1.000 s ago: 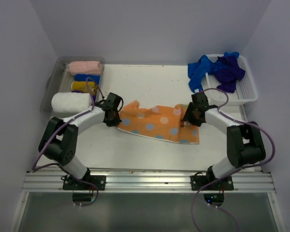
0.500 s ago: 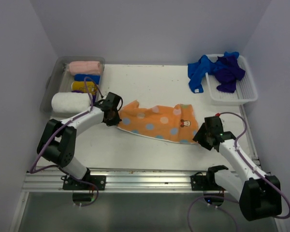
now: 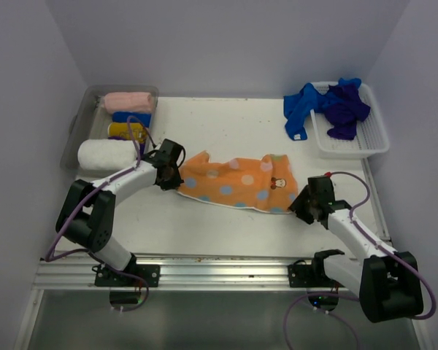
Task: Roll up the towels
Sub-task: Flatten the towel
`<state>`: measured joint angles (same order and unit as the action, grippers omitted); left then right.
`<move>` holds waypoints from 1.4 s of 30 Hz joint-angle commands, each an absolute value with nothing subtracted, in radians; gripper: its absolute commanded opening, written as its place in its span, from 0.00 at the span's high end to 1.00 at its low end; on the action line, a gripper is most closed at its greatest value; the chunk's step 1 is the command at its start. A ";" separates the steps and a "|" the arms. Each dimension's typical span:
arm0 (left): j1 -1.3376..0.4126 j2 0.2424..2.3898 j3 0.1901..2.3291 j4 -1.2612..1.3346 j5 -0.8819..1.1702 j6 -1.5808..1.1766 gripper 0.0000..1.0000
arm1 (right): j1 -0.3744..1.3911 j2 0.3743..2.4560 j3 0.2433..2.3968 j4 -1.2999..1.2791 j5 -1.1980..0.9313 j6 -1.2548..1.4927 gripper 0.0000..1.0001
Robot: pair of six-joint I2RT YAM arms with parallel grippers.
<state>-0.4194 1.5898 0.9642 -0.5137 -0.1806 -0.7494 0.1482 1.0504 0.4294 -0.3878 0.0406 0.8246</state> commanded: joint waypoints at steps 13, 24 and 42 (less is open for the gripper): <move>-0.414 1.552 0.980 -0.512 -0.192 -0.753 1.00 | 0.141 0.990 0.504 -0.436 0.192 0.830 1.00; -0.413 1.529 0.985 -0.520 -0.189 -0.744 1.00 | 0.140 0.956 0.487 -0.463 0.183 0.822 0.61; -0.413 1.529 0.960 -0.506 -0.186 -0.749 1.00 | 0.141 1.192 0.515 -0.364 0.158 0.723 0.53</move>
